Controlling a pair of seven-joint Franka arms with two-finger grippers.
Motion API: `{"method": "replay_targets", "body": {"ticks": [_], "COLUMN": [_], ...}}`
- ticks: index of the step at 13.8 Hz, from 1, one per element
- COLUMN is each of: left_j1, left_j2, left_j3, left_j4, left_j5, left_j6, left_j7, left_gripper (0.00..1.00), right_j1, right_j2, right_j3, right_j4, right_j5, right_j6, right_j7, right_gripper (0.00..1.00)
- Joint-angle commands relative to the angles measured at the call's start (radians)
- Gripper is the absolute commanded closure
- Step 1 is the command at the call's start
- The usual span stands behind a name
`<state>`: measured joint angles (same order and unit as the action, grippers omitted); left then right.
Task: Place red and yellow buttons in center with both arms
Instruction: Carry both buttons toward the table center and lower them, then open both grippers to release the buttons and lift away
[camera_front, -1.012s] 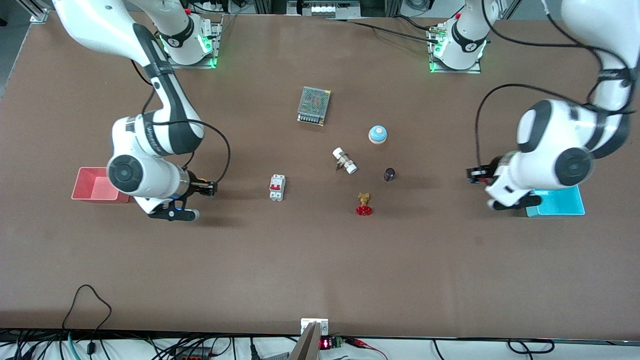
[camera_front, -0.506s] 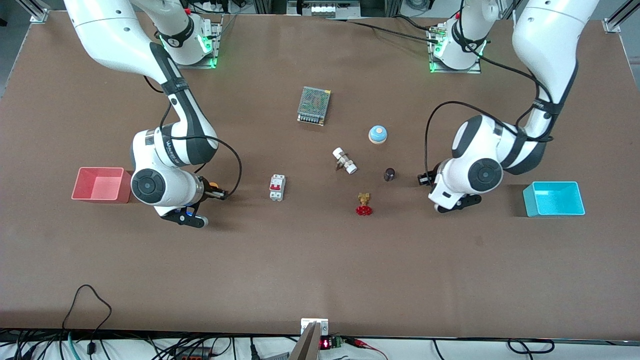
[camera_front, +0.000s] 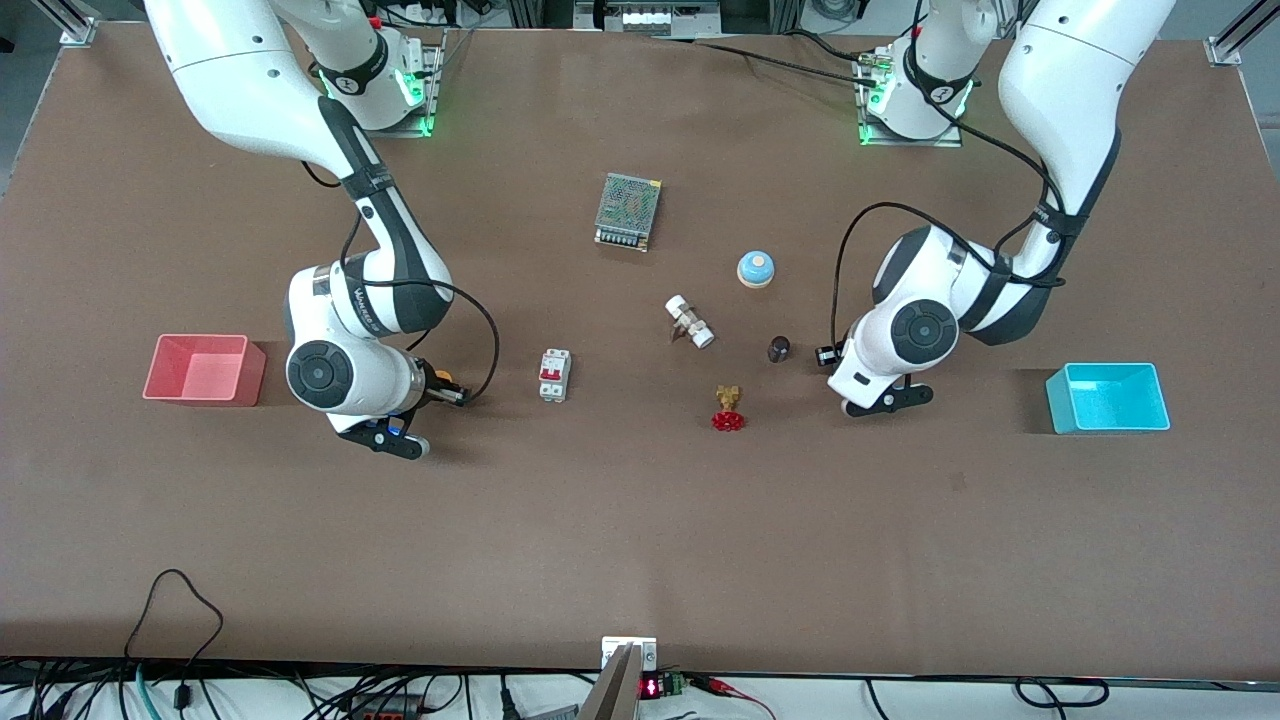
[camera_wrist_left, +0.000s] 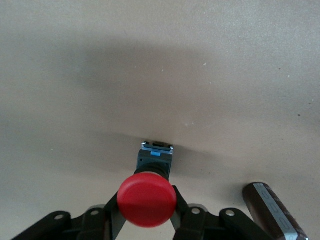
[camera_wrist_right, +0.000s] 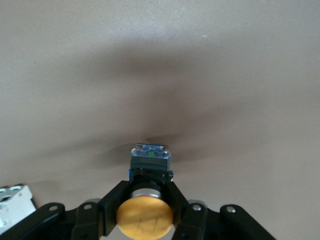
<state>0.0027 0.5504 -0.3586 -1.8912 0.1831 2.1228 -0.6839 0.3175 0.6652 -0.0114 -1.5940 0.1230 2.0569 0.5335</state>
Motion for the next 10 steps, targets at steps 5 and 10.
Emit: {"method": "replay_targets", "body": {"ticks": [5, 10], "left_j1": [-0.003, 0.003], "left_j2": [0.005, -0.102], "left_j3": [0.004, 0.001], "left_j4": [-0.006, 0.078], "left_j5": [0.035, 0.035], "left_j6": [0.017, -0.165], "left_j7": [-0.045, 0.004], "left_gripper": [0.0, 0.0], "right_j1": [0.012, 0.009], "right_j2": [0.033, 0.025], "right_j3": [-0.007, -0.007], "right_j4": [0.02, 0.026], "right_j5": [0.024, 0.027], "right_j6": [0.009, 0.005], "right_j7": [0.011, 0.005], "right_gripper": [0.71, 0.0]}}
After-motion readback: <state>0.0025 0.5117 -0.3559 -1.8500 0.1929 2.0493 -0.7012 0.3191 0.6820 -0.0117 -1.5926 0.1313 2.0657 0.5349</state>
